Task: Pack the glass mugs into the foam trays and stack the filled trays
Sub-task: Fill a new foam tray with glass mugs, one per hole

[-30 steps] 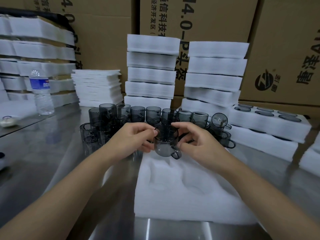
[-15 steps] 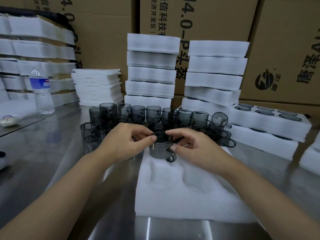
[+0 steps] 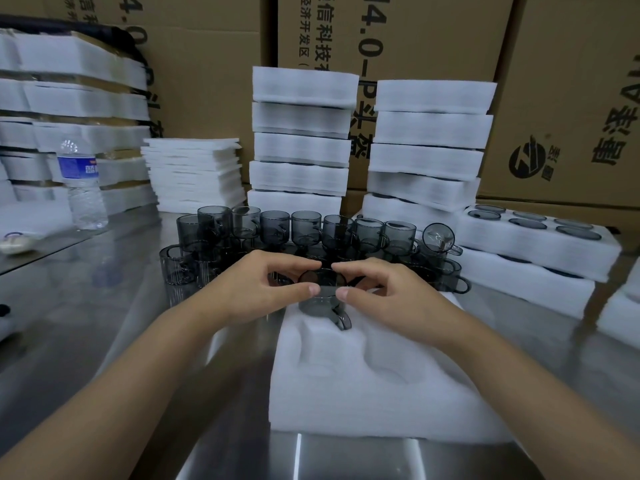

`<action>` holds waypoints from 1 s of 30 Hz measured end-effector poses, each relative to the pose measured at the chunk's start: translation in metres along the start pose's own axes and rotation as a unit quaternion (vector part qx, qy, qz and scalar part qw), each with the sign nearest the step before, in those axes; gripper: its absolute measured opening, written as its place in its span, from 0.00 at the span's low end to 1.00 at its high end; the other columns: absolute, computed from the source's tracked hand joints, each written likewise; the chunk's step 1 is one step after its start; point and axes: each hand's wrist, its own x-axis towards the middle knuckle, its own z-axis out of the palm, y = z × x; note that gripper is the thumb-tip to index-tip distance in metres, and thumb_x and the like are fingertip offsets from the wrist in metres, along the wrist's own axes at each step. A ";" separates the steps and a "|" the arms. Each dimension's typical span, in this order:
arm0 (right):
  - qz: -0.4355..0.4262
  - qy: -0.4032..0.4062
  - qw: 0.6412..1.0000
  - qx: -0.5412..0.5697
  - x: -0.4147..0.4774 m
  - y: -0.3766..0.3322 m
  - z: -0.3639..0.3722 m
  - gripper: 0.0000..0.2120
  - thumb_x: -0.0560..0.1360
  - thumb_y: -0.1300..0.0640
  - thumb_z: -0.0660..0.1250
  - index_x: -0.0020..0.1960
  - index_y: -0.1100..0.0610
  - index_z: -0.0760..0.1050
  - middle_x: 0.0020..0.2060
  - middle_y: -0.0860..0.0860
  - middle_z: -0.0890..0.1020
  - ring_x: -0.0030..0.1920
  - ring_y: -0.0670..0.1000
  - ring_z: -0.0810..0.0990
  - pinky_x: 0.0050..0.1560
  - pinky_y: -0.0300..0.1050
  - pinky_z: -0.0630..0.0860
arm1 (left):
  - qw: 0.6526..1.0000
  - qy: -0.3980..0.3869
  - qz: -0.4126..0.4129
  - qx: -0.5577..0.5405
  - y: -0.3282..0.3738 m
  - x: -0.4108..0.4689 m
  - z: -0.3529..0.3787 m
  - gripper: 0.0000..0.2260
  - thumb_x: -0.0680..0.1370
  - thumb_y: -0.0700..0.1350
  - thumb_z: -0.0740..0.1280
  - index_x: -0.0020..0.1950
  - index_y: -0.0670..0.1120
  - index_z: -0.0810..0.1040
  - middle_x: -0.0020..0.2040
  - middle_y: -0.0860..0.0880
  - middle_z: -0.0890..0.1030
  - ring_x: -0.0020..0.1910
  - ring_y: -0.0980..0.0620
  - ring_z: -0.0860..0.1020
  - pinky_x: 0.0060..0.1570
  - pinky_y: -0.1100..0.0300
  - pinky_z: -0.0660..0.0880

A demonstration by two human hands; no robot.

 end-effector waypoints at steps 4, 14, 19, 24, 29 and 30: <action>0.011 -0.004 1.000 -0.020 0.001 0.001 -0.001 0.17 0.73 0.50 0.70 0.62 0.47 0.77 0.48 0.39 0.77 0.46 0.37 0.78 0.48 0.30 0.71 | 1.000 -0.004 -0.012 -0.010 -0.002 0.001 0.002 0.15 0.73 0.51 0.72 0.59 0.60 0.79 0.49 0.65 0.80 0.50 0.73 0.75 0.44 0.77 0.71; 0.038 -0.038 0.997 -0.050 0.004 0.002 0.000 0.09 0.71 0.49 0.74 0.50 0.40 0.81 0.51 0.44 0.77 0.50 0.44 0.77 0.56 0.42 0.74 | 0.996 -0.067 -0.042 0.039 -0.008 0.003 0.003 0.18 0.72 0.55 0.71 0.62 0.58 0.78 0.54 0.63 0.78 0.53 0.68 0.75 0.53 0.70 0.71; 0.044 -0.059 0.996 -0.059 0.005 -0.001 0.000 0.08 0.70 0.49 0.74 0.39 0.36 0.78 0.50 0.41 0.74 0.44 0.40 0.76 0.52 0.41 0.75 | 0.995 -0.079 -0.046 0.040 -0.013 0.006 0.006 0.18 0.72 0.56 0.71 0.61 0.59 0.78 0.51 0.64 0.79 0.49 0.73 0.75 0.50 0.71 0.69; 0.057 -0.076 0.991 -0.091 0.006 0.002 -0.003 0.09 0.71 0.47 0.73 0.51 0.42 0.81 0.50 0.39 0.75 0.43 0.37 0.76 0.48 0.34 0.72 | 0.994 -0.087 -0.056 0.036 -0.016 0.008 0.005 0.19 0.71 0.57 0.72 0.61 0.58 0.78 0.55 0.64 0.80 0.55 0.68 0.76 0.59 0.63 0.72; 0.096 0.186 0.973 -0.100 0.014 0.008 -0.022 0.10 0.76 0.54 0.67 0.56 0.48 0.81 0.44 0.38 0.81 0.37 0.31 0.75 0.35 0.21 0.66 | 0.994 -0.086 -0.046 0.040 -0.017 0.007 0.006 0.18 0.73 0.55 0.71 0.62 0.58 0.78 0.38 0.74 0.76 0.41 0.75 0.73 0.46 0.70 0.66; 0.111 0.213 0.961 -0.135 0.015 0.011 -0.028 0.13 0.76 0.56 0.64 0.59 0.49 0.80 0.50 0.41 0.82 0.41 0.34 0.76 0.39 0.22 0.67 | 0.994 -0.086 -0.045 0.040 -0.017 0.007 0.006 0.18 0.73 0.55 0.71 0.62 0.58 0.78 0.37 0.74 0.75 0.39 0.75 0.73 0.45 0.70 0.66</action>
